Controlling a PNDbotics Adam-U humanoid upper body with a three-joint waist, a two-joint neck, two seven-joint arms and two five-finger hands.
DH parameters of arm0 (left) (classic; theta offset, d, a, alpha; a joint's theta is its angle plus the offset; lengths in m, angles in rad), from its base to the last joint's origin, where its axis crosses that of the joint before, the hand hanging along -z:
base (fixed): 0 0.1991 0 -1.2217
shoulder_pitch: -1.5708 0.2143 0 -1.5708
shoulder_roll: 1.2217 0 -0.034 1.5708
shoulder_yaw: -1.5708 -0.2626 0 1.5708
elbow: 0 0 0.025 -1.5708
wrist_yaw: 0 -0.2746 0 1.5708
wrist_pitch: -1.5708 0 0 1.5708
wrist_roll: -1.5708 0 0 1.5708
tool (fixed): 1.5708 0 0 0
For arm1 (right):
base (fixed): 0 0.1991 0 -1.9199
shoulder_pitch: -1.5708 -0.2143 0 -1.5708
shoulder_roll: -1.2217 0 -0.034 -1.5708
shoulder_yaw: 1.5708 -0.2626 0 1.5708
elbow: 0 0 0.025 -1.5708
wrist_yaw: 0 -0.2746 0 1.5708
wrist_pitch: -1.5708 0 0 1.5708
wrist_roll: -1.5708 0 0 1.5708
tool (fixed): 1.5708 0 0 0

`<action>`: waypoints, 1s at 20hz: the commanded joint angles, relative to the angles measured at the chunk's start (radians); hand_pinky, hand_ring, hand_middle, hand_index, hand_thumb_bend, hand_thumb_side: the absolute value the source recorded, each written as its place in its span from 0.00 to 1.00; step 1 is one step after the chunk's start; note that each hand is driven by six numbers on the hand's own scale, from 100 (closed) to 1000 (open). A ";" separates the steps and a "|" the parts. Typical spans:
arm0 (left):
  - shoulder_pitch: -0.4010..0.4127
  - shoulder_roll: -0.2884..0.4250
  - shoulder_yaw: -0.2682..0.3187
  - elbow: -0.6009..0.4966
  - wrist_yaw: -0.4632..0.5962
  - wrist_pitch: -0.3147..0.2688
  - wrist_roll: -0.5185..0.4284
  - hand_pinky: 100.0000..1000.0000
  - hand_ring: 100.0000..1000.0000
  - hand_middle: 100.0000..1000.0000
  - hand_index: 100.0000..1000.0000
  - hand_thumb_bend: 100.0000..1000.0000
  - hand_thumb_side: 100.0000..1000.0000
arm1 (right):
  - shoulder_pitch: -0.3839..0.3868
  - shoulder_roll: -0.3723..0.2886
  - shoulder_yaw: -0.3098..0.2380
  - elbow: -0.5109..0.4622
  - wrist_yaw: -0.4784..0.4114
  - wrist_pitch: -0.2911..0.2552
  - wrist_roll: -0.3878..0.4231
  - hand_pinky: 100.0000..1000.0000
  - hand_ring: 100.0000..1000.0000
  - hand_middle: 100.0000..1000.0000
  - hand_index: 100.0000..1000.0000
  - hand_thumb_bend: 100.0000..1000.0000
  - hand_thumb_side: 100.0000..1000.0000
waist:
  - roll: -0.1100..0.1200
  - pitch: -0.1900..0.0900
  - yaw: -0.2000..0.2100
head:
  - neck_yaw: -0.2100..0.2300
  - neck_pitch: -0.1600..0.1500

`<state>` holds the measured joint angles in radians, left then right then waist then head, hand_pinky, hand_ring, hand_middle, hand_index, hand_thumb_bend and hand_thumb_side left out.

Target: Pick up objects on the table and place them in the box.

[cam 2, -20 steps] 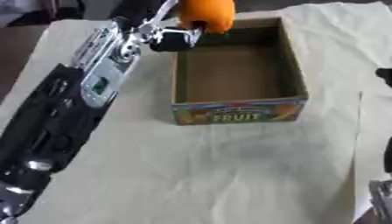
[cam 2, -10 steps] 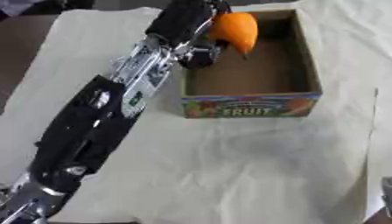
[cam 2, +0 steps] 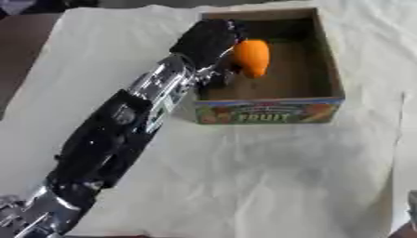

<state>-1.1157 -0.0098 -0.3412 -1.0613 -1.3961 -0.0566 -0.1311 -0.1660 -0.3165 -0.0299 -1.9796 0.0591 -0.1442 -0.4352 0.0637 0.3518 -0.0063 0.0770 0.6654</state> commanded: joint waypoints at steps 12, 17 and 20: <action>-0.018 0.005 0.031 -0.008 -0.123 -0.019 0.005 0.58 0.69 0.75 0.98 0.55 0.18 | 0.001 0.002 0.007 -0.020 -0.014 0.011 0.016 0.85 0.71 0.54 0.75 0.00 0.96 | -0.004 -0.024 -0.008 | 0.004 -0.017; -0.013 0.012 0.039 -0.056 -0.084 0.004 0.042 0.51 0.64 0.72 0.93 0.43 0.12 | 0.004 0.003 0.005 -0.020 -0.015 0.016 0.015 0.85 0.71 0.54 0.75 0.00 0.96 | -0.006 -0.028 -0.003 | 0.003 -0.018; -0.012 0.025 0.047 -0.117 -0.044 0.028 0.078 0.47 0.61 0.72 0.90 0.41 0.11 | 0.006 0.003 0.004 -0.020 -0.015 0.017 0.014 0.85 0.71 0.54 0.75 0.00 0.96 | -0.007 -0.032 0.002 | -0.002 -0.017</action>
<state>-1.1105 -0.0042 -0.3079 -1.1370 -1.4587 -0.0367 -0.0696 -0.1573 -0.3041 -0.0233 -1.9796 0.0506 -0.1284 -0.4208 0.0645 0.3461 -0.0048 0.0758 0.6574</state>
